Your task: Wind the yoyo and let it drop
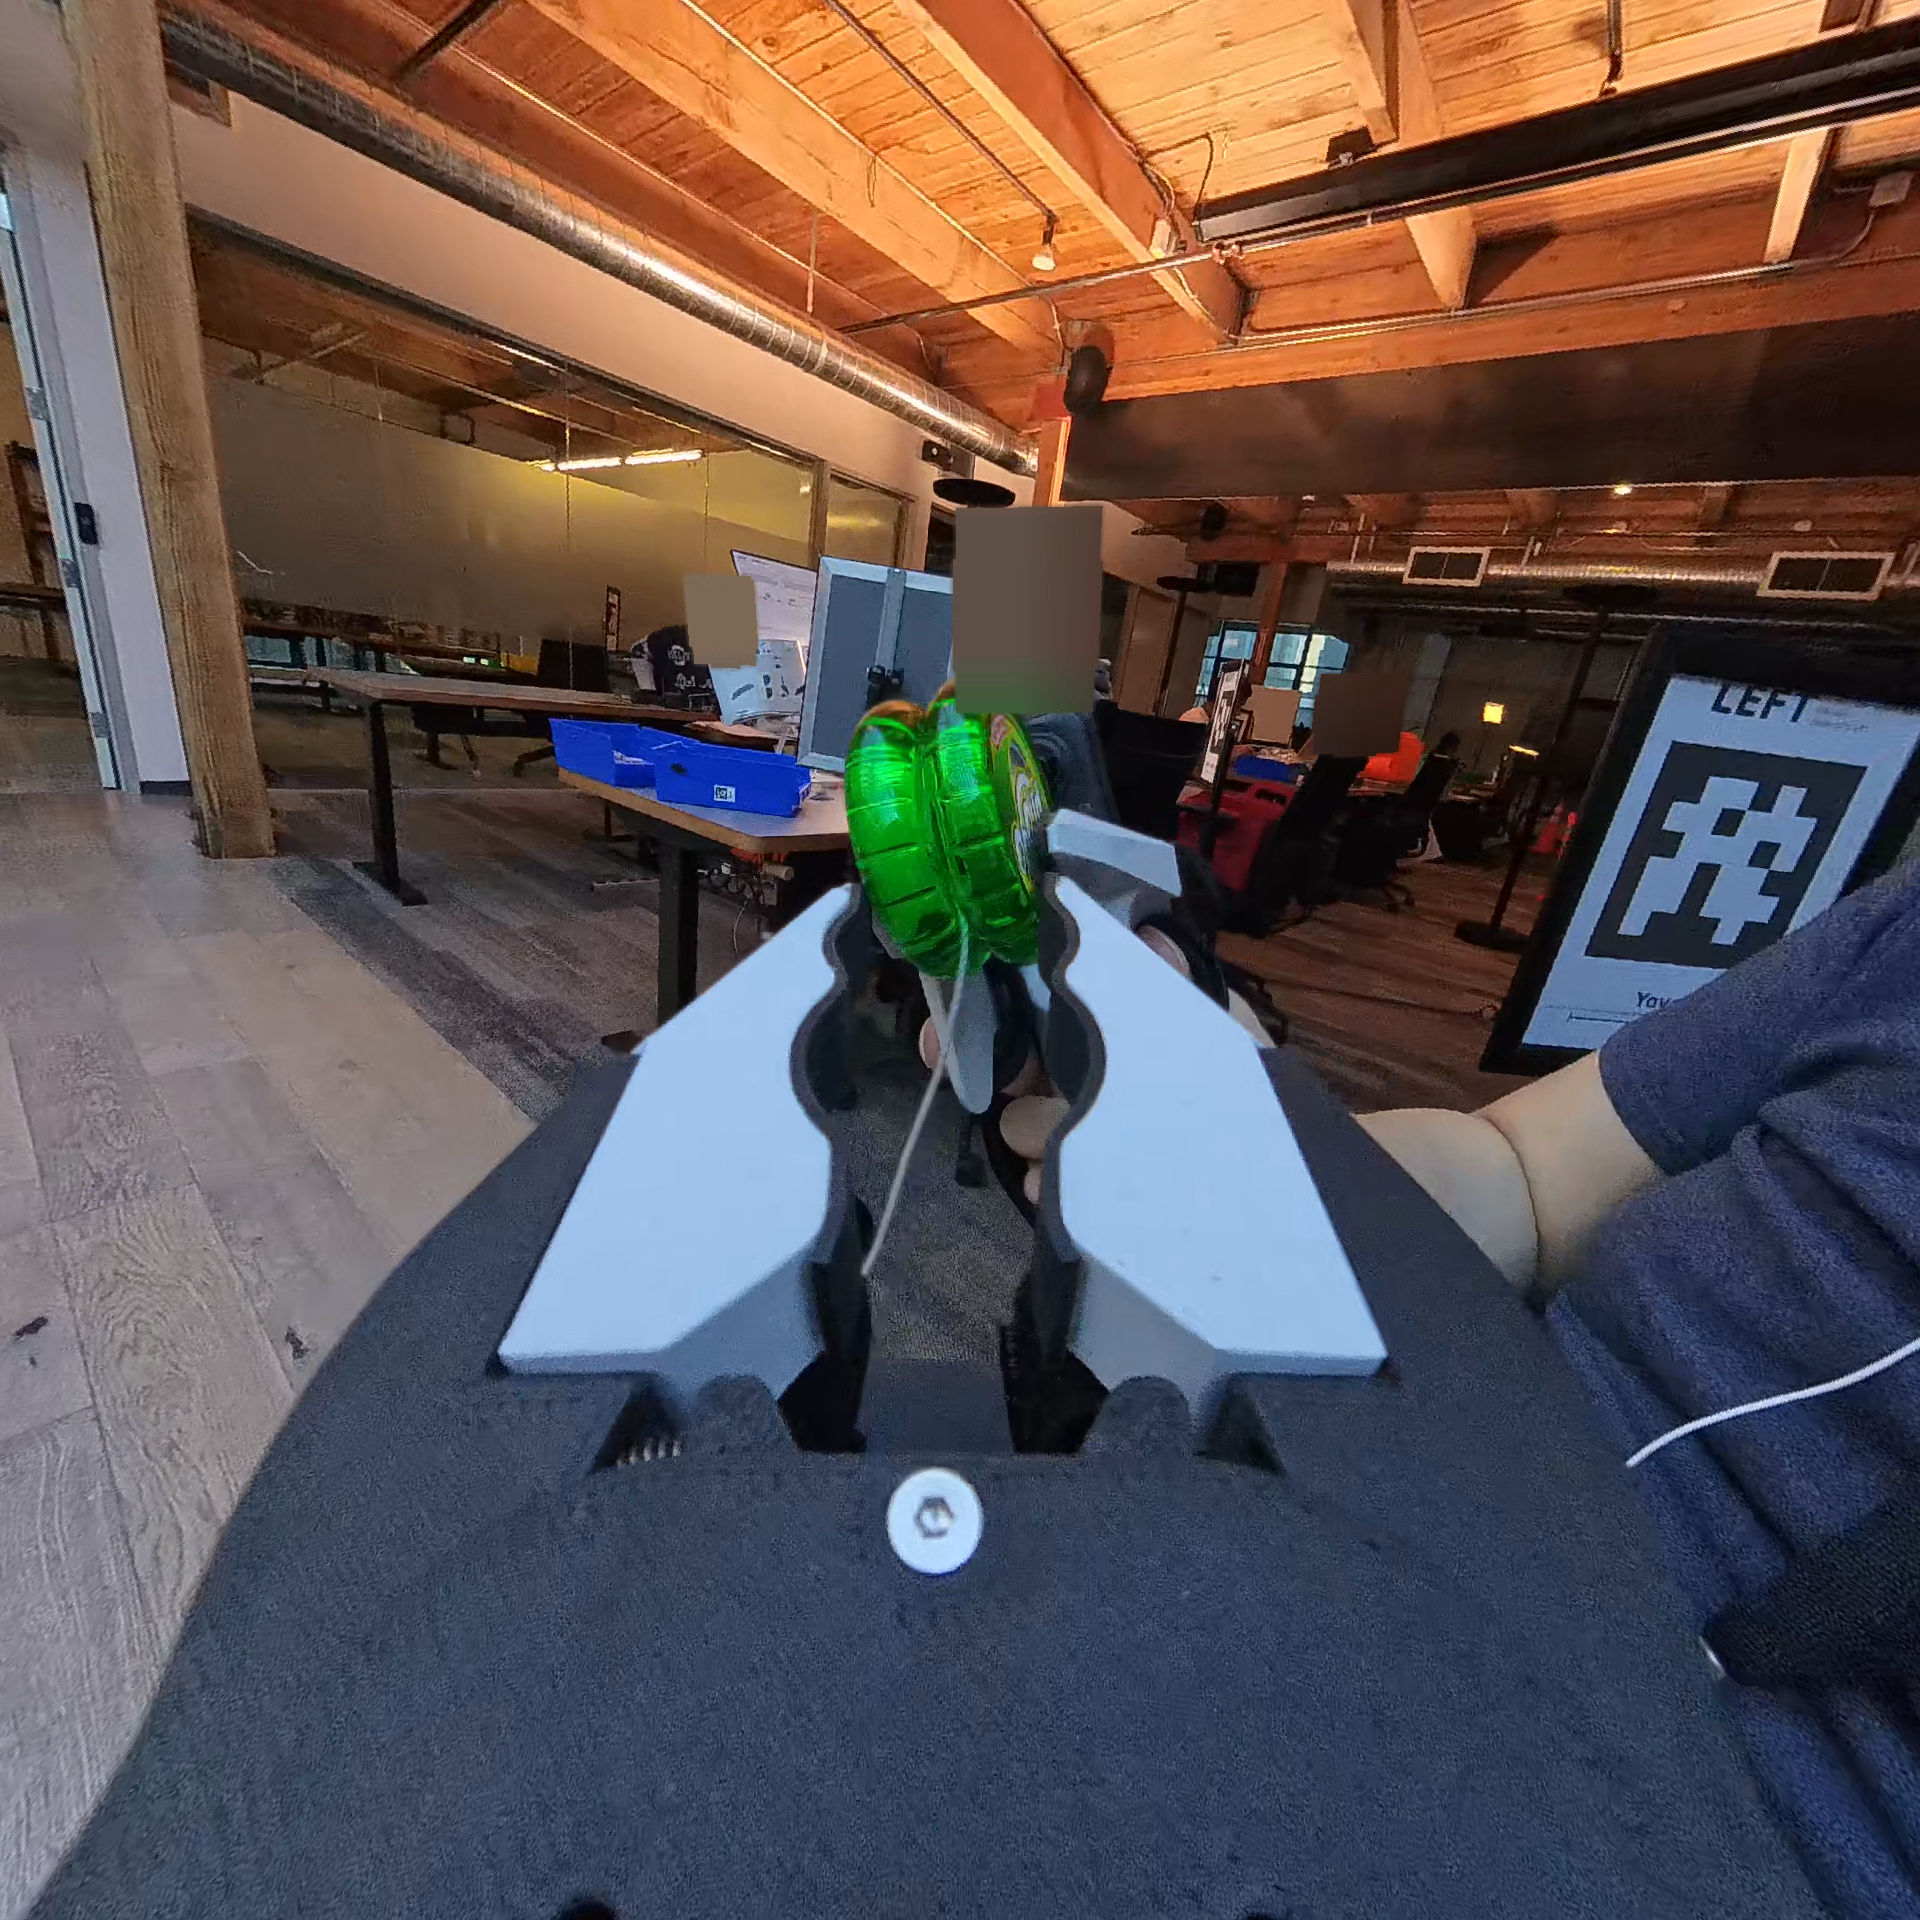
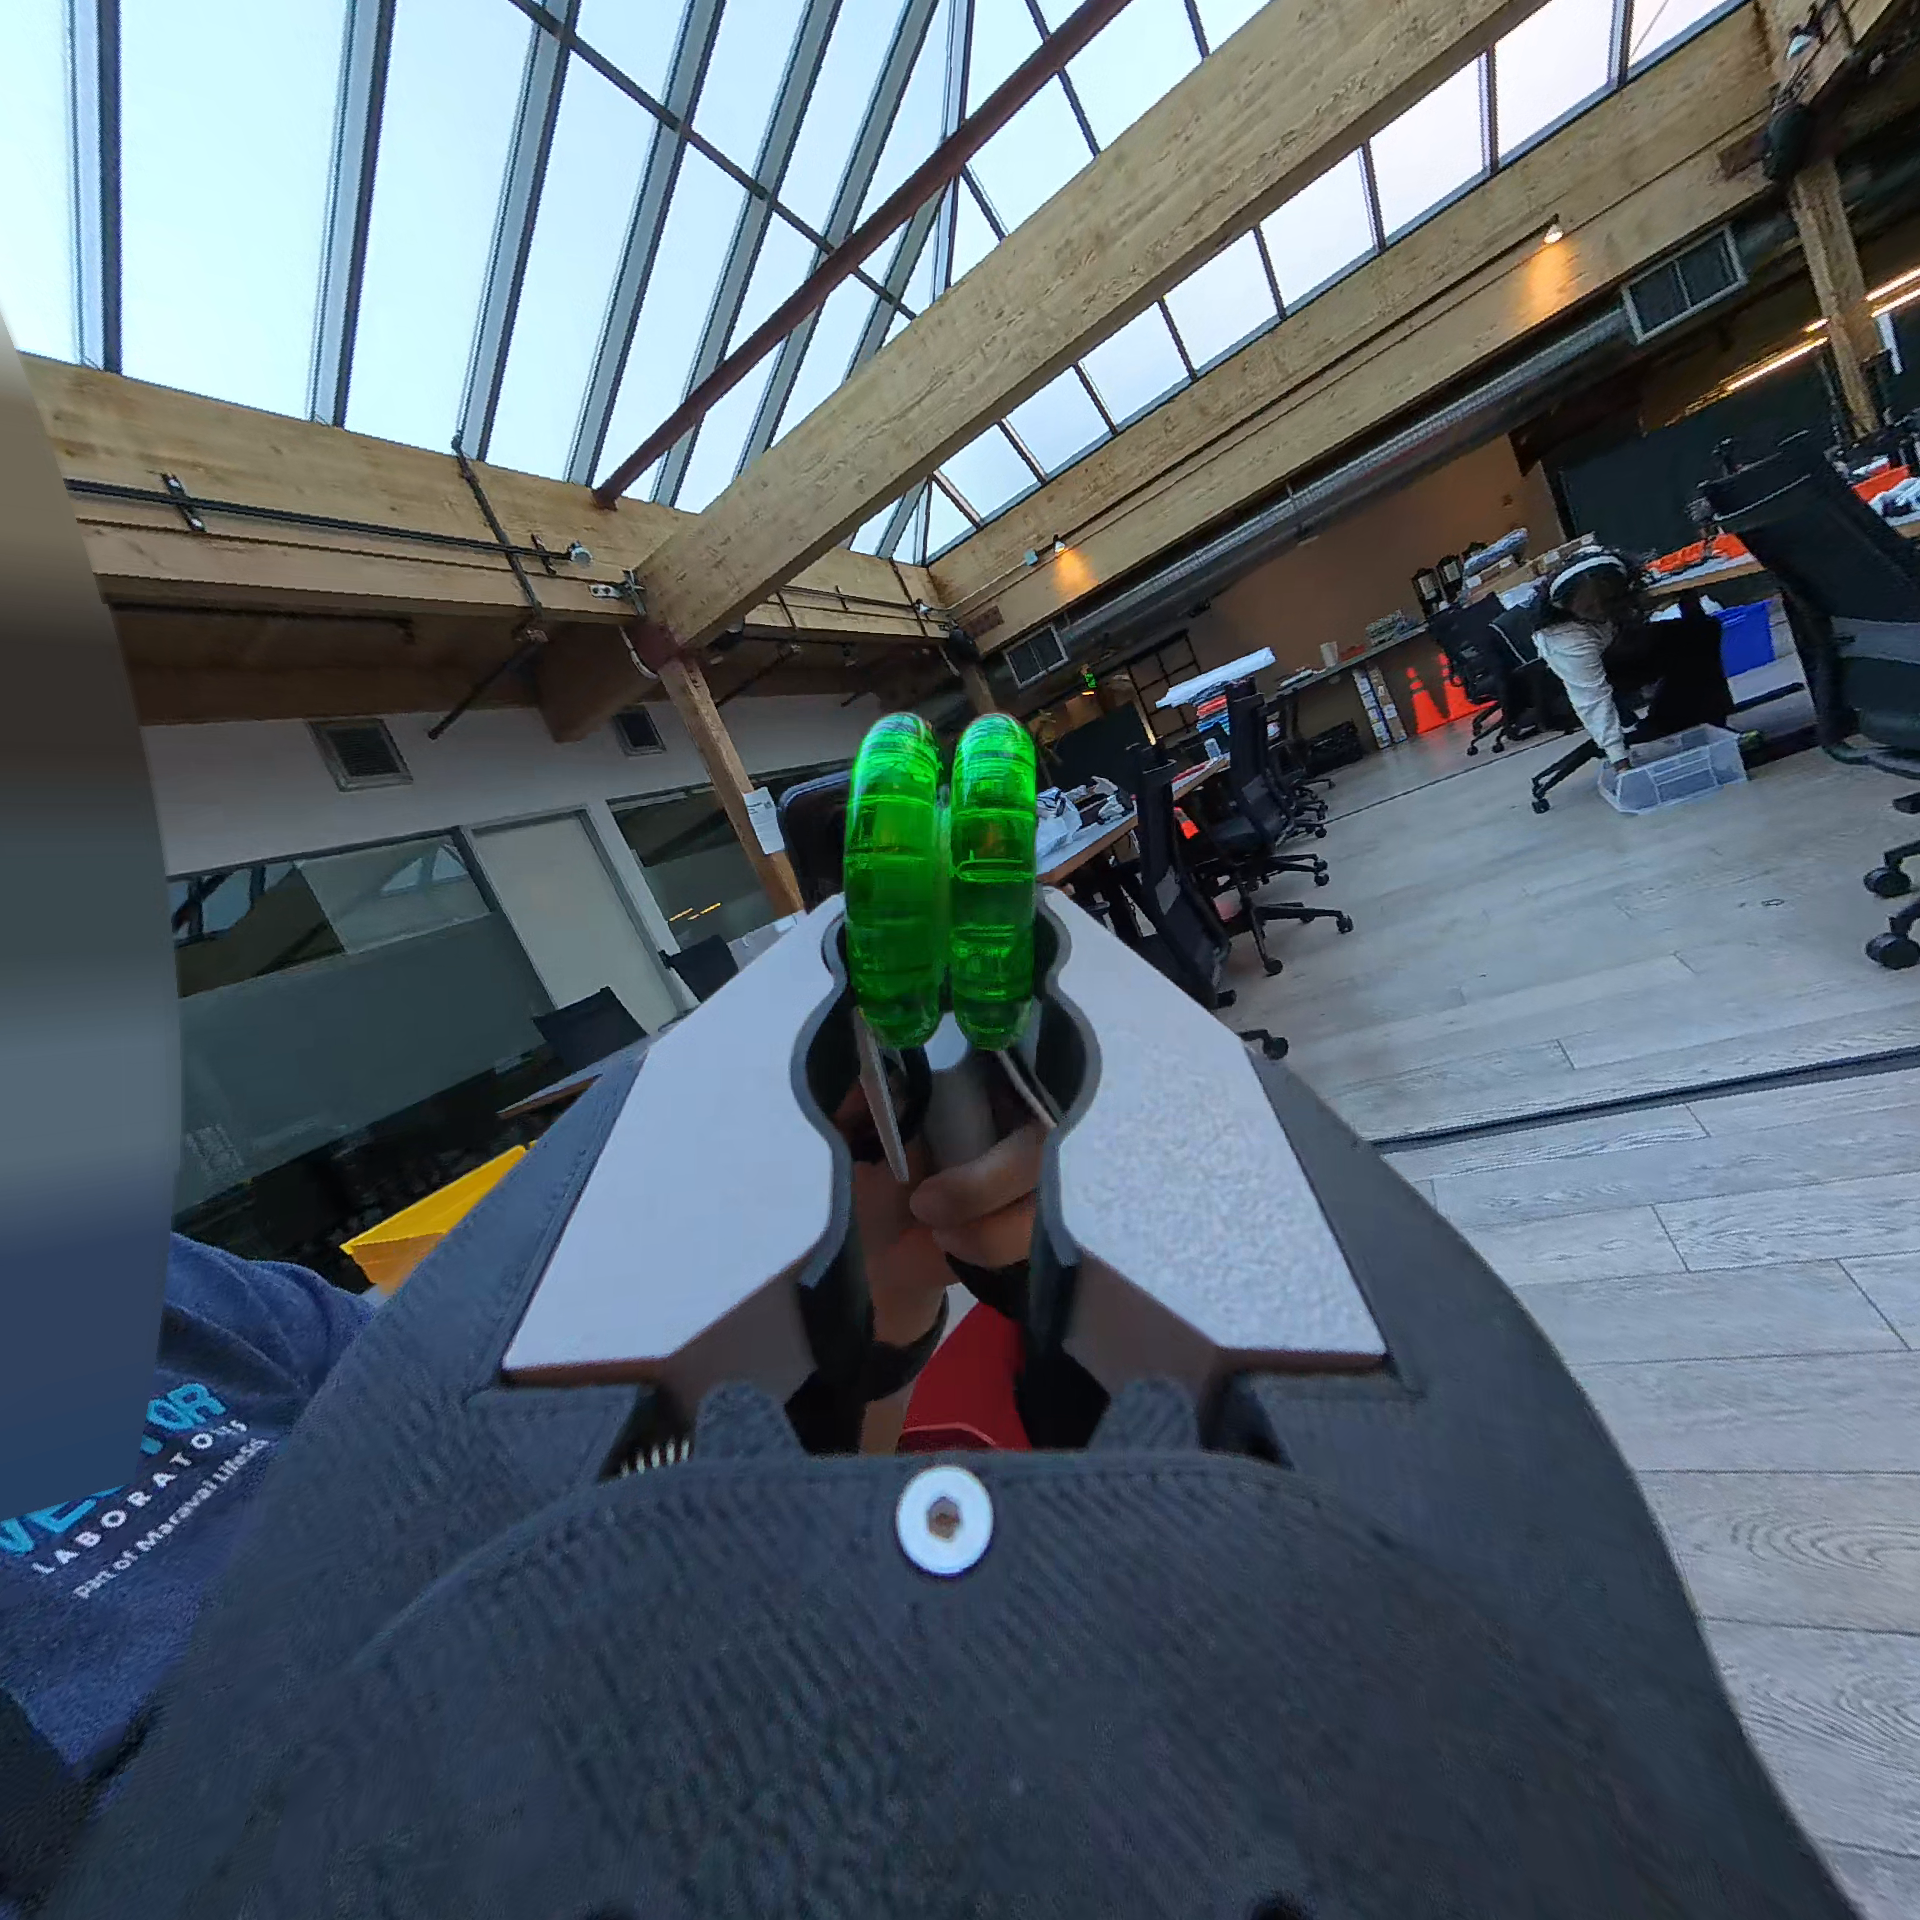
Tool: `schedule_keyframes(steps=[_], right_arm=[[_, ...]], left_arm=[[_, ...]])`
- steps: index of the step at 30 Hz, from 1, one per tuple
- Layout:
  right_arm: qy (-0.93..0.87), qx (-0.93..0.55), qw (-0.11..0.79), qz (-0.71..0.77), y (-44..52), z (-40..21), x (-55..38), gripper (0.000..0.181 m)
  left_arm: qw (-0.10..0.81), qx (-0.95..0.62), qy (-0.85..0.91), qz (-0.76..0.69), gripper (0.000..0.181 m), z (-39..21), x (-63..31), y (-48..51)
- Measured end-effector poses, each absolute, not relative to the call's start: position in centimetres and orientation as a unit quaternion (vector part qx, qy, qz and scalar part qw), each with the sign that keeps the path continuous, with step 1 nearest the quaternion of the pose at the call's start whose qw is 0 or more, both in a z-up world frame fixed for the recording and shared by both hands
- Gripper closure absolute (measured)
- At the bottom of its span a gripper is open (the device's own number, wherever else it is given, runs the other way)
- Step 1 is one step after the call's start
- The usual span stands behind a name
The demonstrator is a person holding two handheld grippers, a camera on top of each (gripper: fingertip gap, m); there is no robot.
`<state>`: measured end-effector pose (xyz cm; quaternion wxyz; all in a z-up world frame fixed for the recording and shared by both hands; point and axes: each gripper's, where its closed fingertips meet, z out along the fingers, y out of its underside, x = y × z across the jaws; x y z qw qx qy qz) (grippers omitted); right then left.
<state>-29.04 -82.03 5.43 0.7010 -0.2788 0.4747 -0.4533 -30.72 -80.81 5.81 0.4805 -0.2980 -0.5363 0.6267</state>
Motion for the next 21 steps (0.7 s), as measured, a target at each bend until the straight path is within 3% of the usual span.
schedule_keyframes(steps=[13,16,17,18,21], right_arm=[[0.473,-0.424,0.508,-0.581,-81.8,6.0,-29.9,0.143],[0.466,-0.472,0.455,-0.594,-81.7,6.2,-30.1,0.122],[0.465,-0.494,0.427,-0.598,-81.8,6.1,-30.2,0.125],[0.453,-0.528,0.421,-0.582,-80.9,5.7,-29.9,0.146],[0.465,-0.592,0.384,-0.535,-80.0,3.5,-29.1,0.123]], left_arm=[[0.57,-0.279,-0.519,0.573,0.154,6.0,-31.1,-80.6],[0.614,-0.267,-0.496,0.553,0.154,6.4,-29.9,-80.3],[0.621,-0.265,-0.495,0.547,0.154,6.3,-29.8,-80.3],[0.625,-0.261,-0.498,0.542,0.154,6.1,-29.8,-80.5],[0.653,-0.247,-0.504,0.508,0.155,5.4,-30.7,-80.8]])
